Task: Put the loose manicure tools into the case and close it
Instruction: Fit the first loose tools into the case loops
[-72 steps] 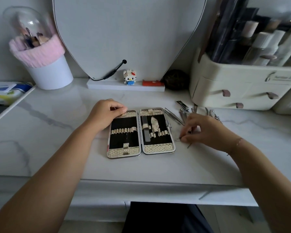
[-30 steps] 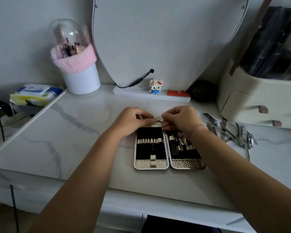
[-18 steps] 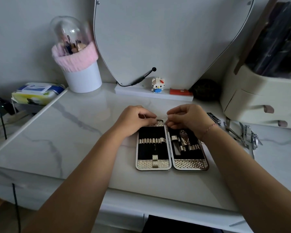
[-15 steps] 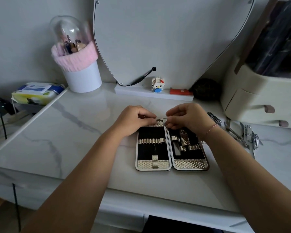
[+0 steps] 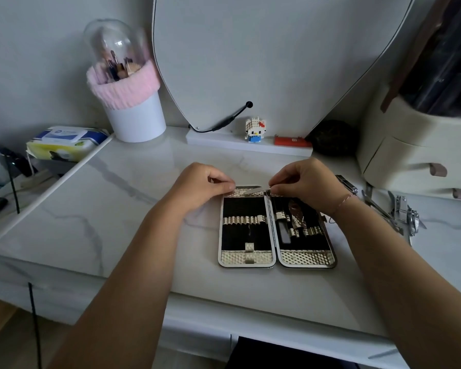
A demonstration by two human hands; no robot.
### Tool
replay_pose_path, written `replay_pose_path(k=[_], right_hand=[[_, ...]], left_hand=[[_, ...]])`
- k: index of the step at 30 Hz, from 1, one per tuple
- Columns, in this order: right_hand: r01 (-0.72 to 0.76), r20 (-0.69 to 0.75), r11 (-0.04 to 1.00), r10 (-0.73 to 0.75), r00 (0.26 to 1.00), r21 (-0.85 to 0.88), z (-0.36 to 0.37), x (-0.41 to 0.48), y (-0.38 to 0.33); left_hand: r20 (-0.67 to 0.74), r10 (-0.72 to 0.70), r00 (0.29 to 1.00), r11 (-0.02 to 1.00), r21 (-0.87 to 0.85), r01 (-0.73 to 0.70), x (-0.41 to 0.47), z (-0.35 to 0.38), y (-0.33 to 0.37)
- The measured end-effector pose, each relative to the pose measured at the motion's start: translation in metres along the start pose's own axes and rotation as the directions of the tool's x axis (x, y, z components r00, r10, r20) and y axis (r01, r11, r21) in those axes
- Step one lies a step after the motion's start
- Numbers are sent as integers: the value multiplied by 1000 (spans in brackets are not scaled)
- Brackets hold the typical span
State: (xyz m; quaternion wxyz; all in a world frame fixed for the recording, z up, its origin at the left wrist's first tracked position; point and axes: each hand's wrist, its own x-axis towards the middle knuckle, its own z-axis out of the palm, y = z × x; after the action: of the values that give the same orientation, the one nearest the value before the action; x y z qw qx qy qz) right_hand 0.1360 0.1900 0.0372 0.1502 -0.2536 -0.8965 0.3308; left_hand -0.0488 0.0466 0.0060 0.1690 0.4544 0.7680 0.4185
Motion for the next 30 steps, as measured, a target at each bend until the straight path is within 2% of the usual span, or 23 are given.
replay_pose_path(k=[11,22,27,30], right_hand=[[11,11,995,-10,1000,-96,-4,3,0],[34,23,994,-32,999,-99,7,3,-7],[66,92,994,-57,994,-90,3,3,-4],[92,65,990,-86,994,-106,4,2,-5]], left_hand=[[-16,-49,999,999,-17,49,0,2,3],[-20,-53,998,998,-16,52,2,3,3],[-19,-54,998,998,-30,53,1,3,3],[-15,-51,999,999,-18,50,1,3,4]])
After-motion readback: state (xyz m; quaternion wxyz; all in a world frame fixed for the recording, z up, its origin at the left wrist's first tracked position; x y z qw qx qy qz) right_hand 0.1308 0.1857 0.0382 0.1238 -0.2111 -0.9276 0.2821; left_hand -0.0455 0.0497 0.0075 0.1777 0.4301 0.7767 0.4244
